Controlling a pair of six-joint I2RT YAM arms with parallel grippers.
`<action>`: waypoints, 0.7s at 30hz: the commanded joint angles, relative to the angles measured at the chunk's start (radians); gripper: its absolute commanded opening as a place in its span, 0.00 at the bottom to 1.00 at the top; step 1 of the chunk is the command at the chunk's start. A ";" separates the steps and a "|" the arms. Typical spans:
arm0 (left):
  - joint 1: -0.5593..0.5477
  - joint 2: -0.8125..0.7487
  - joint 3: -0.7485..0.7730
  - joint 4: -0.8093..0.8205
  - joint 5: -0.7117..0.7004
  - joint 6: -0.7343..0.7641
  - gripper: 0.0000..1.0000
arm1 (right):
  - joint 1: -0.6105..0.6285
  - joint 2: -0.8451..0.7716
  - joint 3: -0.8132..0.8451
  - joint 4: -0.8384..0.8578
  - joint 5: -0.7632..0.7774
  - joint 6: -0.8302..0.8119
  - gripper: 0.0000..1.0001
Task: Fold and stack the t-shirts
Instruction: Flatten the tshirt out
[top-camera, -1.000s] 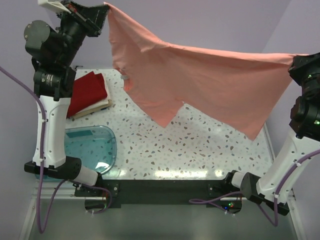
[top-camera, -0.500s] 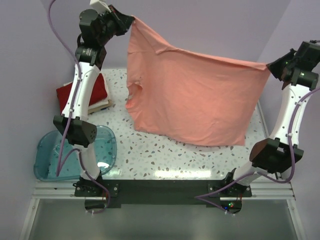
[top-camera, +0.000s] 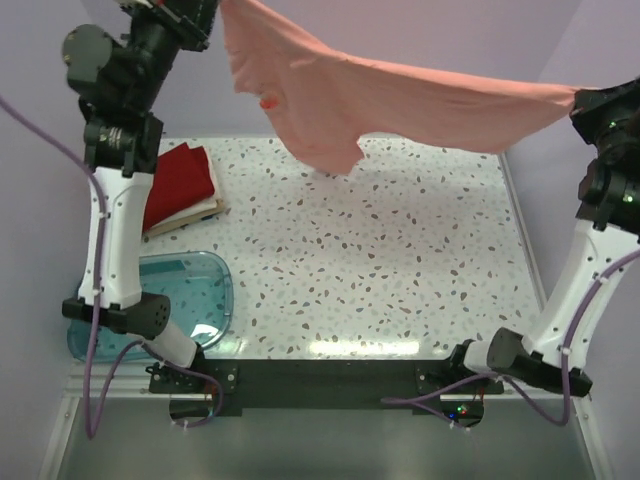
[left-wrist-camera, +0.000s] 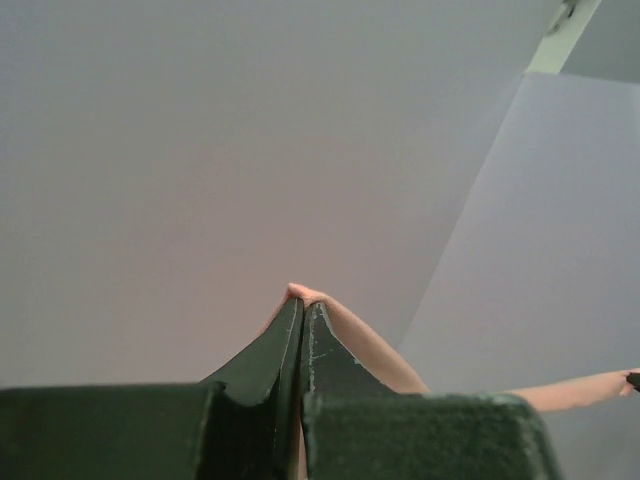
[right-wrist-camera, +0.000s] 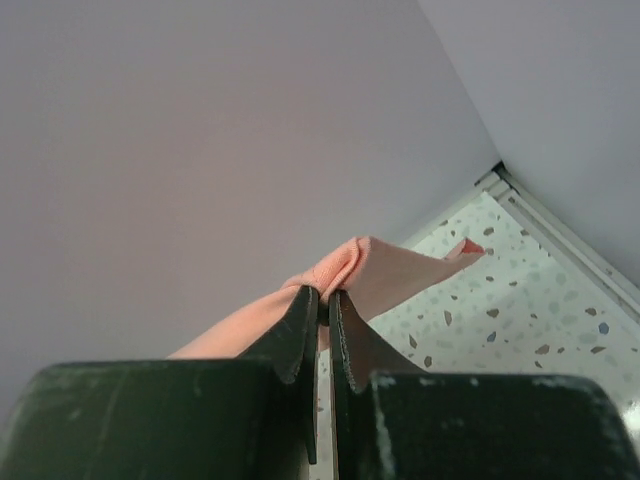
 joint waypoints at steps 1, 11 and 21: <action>0.015 -0.128 -0.009 0.111 -0.048 0.067 0.00 | -0.002 -0.107 0.052 0.091 0.086 -0.020 0.00; 0.015 -0.228 -0.003 0.193 -0.070 0.090 0.00 | -0.002 -0.173 0.128 0.102 0.127 -0.010 0.00; 0.015 0.196 -0.008 0.157 -0.033 0.107 0.00 | -0.002 -0.064 -0.339 0.290 0.140 0.013 0.00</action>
